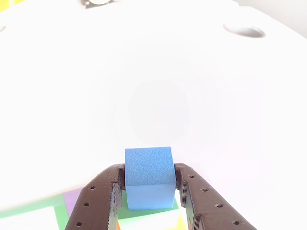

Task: Tower of hanoi

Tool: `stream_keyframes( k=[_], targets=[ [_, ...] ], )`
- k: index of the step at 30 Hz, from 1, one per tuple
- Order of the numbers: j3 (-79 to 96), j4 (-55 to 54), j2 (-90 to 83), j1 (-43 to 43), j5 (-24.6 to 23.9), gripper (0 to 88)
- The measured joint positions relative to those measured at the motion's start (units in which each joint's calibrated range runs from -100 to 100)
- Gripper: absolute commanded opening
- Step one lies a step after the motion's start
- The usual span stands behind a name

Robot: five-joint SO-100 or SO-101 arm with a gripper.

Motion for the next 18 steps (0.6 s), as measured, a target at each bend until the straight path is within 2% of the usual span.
stream_keyframes(
  k=[4, 9, 13, 18],
  targets=[
    [0.0, 3.2, -3.1, -0.1, 0.0, 6.5],
    [-2.7, 15.2, -12.6, -1.7, 0.0, 6.8],
    [-9.0, 31.4, -21.6, -2.2, 0.0, 6.8],
    [-24.7, 59.1, -29.0, -2.9, 0.0, 6.5]
  ],
)
